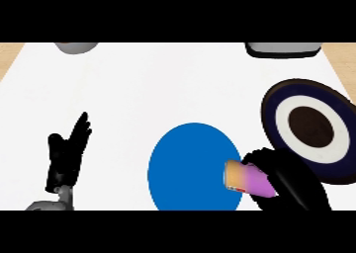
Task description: Pick the can from the plate and place it in the plate
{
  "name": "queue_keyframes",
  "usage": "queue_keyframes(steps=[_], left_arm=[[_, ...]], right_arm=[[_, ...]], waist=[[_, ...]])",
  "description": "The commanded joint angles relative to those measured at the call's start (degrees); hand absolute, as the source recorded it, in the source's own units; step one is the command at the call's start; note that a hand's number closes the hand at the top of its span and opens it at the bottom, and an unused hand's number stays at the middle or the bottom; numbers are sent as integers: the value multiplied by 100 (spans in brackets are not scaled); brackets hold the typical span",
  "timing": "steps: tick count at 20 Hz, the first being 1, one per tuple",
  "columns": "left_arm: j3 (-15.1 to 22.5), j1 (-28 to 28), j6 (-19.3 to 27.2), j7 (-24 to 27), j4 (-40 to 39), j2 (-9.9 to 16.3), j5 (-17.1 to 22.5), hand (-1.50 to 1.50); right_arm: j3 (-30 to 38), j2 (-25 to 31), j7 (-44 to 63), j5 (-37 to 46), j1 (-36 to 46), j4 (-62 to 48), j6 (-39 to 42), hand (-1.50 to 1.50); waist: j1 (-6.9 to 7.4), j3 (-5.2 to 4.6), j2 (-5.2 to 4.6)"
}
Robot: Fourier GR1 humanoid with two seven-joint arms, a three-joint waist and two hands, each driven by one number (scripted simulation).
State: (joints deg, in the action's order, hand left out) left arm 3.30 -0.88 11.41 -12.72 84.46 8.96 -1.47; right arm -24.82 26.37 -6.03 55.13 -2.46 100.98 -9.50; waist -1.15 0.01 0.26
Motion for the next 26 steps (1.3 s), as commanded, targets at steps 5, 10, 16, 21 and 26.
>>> queue_keyframes(steps=[5, 10, 16, 21, 26], left_arm=[[-122, 89, -119, 1, 49, 114, 61, 0], [20, -380, 76, -191, -87, -100, -222, 0], [-121, 5, -311, -275, 260, 38, 12, 0], [-186, -132, -305, -209, 268, 39, -68, 0], [-258, -181, -444, 111, -255, -50, -51, 0]], right_arm=[[1411, 282, -81, -794, -740, 1574, -905, 150], [1933, -45, 82, -1052, -705, 1128, -846, 150], [2841, 145, -319, -1674, -113, 284, -364, 150], [3196, 257, -655, -1723, 734, -1054, -246, 150], [3139, 258, -454, -1264, 1399, -1868, -1, 150]], waist=[[-16, 0, 1], [78, -1, -27], [129, 0, -26], [154, 1, -37], [144, -2, -37]])
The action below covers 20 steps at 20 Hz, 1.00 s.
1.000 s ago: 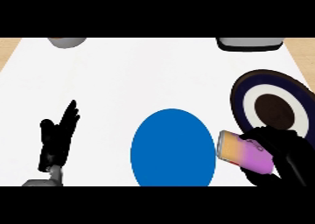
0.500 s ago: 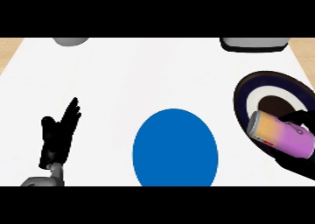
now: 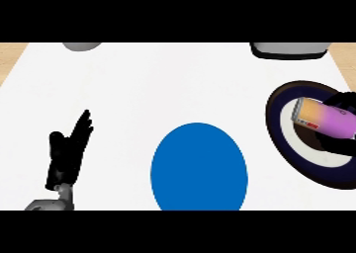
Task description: Pick the can from the plate and place it in the plate
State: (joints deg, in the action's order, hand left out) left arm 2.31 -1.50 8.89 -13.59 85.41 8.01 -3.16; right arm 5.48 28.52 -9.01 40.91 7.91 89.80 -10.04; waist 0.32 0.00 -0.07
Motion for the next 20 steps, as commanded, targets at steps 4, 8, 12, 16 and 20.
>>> queue_keyframes(steps=[4, 8, 12, 16, 20], left_arm=[[5, 27, 35, 276, -201, -199, -15, 0], [35, 6, 145, 56, -91, -180, -163, 0], [-42, -129, 38, -255, 107, -117, -54, 0], [-133, 36, -196, 88, -85, 50, -54, 0], [-81, -67, -48, -143, 95, -56, -74, 0]], right_arm=[[-168, 59, -266, 321, 555, -1629, 373, 150], [-28, 389, -693, 33, 980, -2707, 1054, 150], [-117, 491, -897, 282, 1260, -3499, 1274, -150], [-81, 601, -1669, 59, 1430, -3467, 1659, -150], [398, 414, -2851, -858, 1644, -3796, 1812, -150]], waist=[[25, 0, -12], [82, 5, -21], [44, 5, -10], [-5, 1, 6], [34, 11, -2]])
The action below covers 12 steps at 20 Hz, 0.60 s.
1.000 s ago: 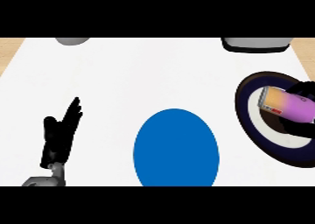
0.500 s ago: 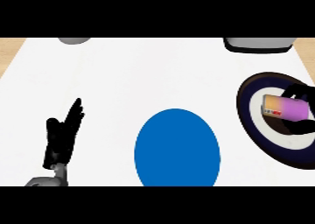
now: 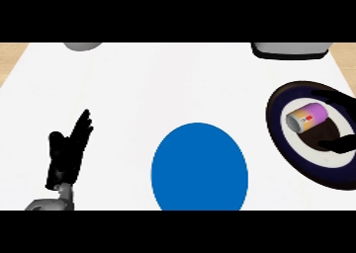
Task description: Pick the can from the plate and place it in the plate
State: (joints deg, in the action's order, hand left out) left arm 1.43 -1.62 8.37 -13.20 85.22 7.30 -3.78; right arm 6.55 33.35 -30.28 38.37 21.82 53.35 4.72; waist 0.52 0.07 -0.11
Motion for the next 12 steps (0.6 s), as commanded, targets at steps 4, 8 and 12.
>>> queue_keyframes(steps=[4, 8, 12], left_arm=[[-5, 215, 42, 51, 133, -24, -12, 0], [128, 295, 55, 85, 131, -78, -136, 0], [-68, -161, 32, -58, -162, -69, -36, 0]], right_arm=[[1126, -161, -1103, -1987, 251, -155, 1322, -150], [1502, 12, -1198, -2494, 213, -731, 1994, -150], [1477, 231, -1755, -2510, 351, -1445, 2350, -150]], waist=[[-48, 4, 29], [-17, -1, 6], [12, 1, -18]])
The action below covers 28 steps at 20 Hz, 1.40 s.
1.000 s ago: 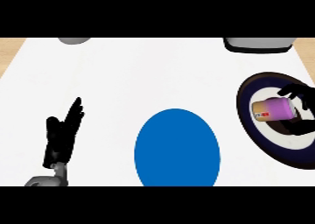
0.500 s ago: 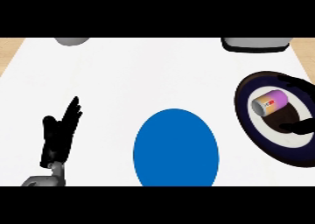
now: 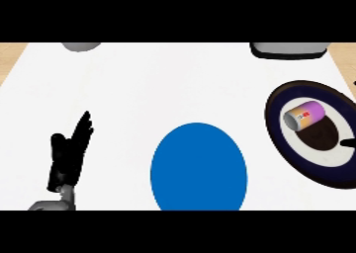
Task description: Pick the can from the plate and place it in the plate
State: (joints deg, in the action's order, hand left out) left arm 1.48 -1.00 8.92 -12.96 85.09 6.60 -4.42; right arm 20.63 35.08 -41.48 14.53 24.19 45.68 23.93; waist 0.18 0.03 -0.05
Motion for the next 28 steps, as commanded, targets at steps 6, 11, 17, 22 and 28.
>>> queue_keyframes(steps=[6, 11, 17, 22, 28], left_arm=[[-21, -188, 36, 127, -232, -78, -82, 0], [-158, -102, -290, 66, -125, 170, 109, 0], [-52, -68, -144, -106, 10, -36, 12, 0], [-104, -125, -100, -8, -36, -73, -42, 0], [55, 219, -211, -111, 447, -95, -53, 0]], right_arm=[[-48, 365, -995, -332, 121, -809, 844, -150], [-299, 281, -1499, -219, -44, -1003, 493, -150], [-358, 412, -1787, -76, 265, -1891, 29, -150], [-500, 342, -1903, 116, 257, -2071, -489, -150], [-477, 509, -2090, 260, 571, -2833, -751, -150]], waist=[[47, 4, -18], [59, 6, -17], [92, 9, -29], [58, 4, -17], [140, 14, -37]])
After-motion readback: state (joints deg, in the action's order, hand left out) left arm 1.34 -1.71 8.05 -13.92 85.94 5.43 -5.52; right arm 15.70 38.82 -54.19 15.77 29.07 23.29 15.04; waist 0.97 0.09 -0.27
